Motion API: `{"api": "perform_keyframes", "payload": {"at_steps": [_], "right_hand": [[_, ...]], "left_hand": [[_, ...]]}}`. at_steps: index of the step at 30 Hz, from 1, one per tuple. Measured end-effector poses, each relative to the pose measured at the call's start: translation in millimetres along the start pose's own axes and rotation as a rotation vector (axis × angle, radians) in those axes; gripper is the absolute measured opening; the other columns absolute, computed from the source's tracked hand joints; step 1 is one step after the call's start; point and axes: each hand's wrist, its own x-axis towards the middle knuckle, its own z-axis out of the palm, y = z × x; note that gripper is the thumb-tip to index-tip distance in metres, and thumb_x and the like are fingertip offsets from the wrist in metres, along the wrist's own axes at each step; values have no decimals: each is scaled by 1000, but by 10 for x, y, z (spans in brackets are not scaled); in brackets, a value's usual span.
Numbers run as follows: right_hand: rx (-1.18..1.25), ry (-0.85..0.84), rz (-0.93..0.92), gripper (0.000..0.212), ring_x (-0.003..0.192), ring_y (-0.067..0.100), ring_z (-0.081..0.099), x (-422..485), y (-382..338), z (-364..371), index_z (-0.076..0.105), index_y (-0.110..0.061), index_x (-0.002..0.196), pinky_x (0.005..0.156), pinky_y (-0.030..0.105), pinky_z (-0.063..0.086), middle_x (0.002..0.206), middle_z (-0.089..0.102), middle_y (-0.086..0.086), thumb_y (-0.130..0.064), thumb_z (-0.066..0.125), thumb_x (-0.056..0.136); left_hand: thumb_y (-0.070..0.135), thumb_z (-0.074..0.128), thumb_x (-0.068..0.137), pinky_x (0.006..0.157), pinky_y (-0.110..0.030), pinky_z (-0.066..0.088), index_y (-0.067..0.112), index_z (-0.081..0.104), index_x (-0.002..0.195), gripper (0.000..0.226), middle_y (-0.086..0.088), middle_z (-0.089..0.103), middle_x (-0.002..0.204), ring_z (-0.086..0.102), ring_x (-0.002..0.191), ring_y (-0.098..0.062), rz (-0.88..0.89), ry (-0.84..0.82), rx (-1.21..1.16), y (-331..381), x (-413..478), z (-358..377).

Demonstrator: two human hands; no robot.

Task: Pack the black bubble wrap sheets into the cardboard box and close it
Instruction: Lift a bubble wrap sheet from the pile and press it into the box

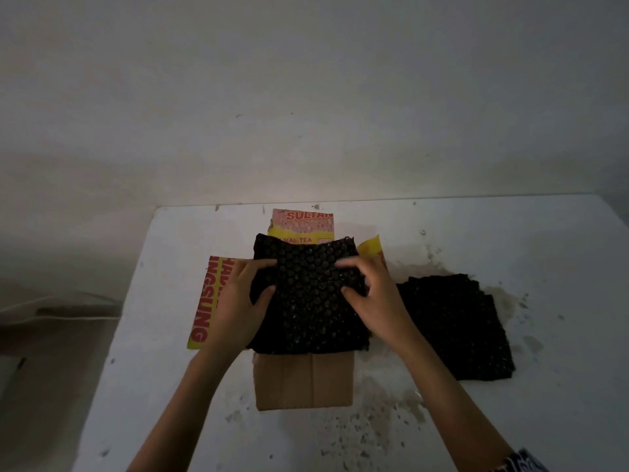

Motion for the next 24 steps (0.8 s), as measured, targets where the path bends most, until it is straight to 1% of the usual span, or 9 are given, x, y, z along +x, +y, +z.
{"api": "perform_keyframes", "payload": {"at_steps": [2,4,8,12,15,17,19,21,24], "right_hand": [[-120,-56,30,36,130,13,34,13,2,51,59,-16,120,109,18,21,139,39,4,-10,63,86],[-218,-157,46,46,136,16,28,41,4,94,51,-12,130,104,12,18,146,30,5,-14,64,86],[-462,-286,20,60,138,22,27,77,-18,158,35,-10,141,109,26,27,154,15,5,-14,62,88],[-701,-377,-7,50,128,30,38,121,-34,210,44,-4,132,102,36,39,150,23,10,-14,62,87],[-863,-399,-60,33,115,32,45,145,-62,270,54,-5,116,93,40,43,136,36,13,-15,62,86],[-928,-384,-97,28,114,32,45,141,-75,295,56,-5,112,92,40,44,135,36,15,-15,61,86],[-941,-377,-109,40,125,36,38,112,-66,293,51,-5,122,99,41,42,144,26,19,-19,63,87],[-918,-368,-104,56,137,38,23,70,-100,237,41,-7,134,107,43,36,154,8,20,-26,63,87],[-919,-377,-190,69,143,32,9,43,-190,92,30,-13,142,115,44,16,157,-1,14,-33,63,86]], "left_hand": [[15,63,86,94,-24,38,14,47,130,47,-10,47,131,48,118,-23,-1,-106,77,-59,46,-30],[23,67,82,104,-33,35,15,41,136,60,-9,42,138,45,123,-25,5,-210,176,-99,95,-51],[35,65,82,112,-34,17,19,24,145,77,-6,28,149,33,134,-23,39,-389,492,-151,178,-31],[27,60,86,112,-35,14,15,16,147,76,-9,20,152,25,138,-23,90,-504,644,-152,216,25],[18,57,87,109,-35,21,12,23,144,66,-10,27,147,32,134,-23,157,-527,740,-104,225,71],[15,55,87,105,-33,25,13,28,141,61,-11,31,144,37,129,-23,179,-522,781,-87,225,92],[16,56,87,104,-33,26,13,28,140,60,-12,29,145,38,128,-24,182,-501,780,-83,209,98],[24,58,87,108,-35,26,15,23,142,66,-14,22,147,32,132,-28,179,-454,776,-45,166,64],[41,60,85,115,-41,18,16,19,146,77,-14,13,152,19,139,-31,216,-384,805,8,120,-5]]}}
